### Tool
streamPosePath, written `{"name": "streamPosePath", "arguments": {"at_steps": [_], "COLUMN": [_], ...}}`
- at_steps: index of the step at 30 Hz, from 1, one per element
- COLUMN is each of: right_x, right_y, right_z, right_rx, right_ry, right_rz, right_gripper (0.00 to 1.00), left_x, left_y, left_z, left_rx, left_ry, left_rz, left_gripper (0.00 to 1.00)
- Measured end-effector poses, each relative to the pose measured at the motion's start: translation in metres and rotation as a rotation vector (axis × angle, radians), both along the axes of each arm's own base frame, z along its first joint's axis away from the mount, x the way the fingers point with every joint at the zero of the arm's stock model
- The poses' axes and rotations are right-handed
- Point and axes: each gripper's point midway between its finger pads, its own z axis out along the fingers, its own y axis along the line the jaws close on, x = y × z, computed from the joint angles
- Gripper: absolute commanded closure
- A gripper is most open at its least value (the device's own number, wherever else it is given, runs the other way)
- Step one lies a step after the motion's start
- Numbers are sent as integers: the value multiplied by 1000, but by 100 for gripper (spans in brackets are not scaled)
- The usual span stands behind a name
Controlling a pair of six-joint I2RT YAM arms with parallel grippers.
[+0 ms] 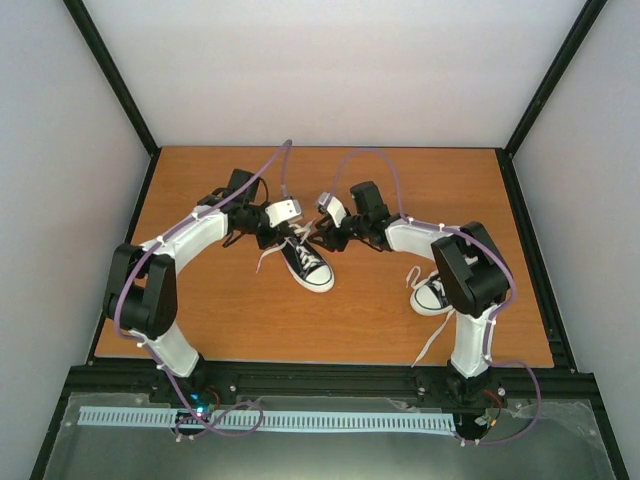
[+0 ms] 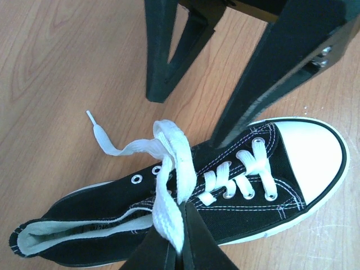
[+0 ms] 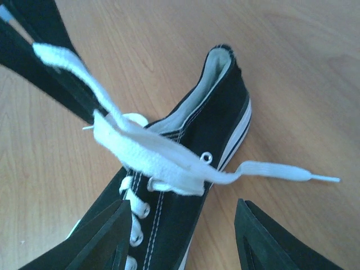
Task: Tie the shoes
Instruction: Cross the shoelace with the shoelace.
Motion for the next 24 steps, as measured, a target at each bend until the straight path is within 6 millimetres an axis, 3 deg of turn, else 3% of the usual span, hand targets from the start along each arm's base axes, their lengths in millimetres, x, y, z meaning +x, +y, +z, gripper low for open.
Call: {"name": "streamPosePath", "arguments": {"at_steps": [6, 11, 20, 24], "right_x": [15, 23, 7, 3], "right_y": [8, 18, 29, 31], "right_z": [14, 20, 12, 9], "right_rx": [20, 34, 15, 4], "right_ry": [-63, -87, -61, -58], "right_rz": [-2, 15, 83, 94], "right_gripper": [51, 63, 65, 82], "left_x": [-2, 1, 9, 13], "left_y": [-1, 0, 5, 8], "left_z": [0, 2, -4, -8], "left_rx": [-16, -26, -34, -31], "left_ry": [17, 28, 60, 70], "left_rz": [-8, -7, 8, 20], "left_gripper": [99, 99, 99, 99]}}
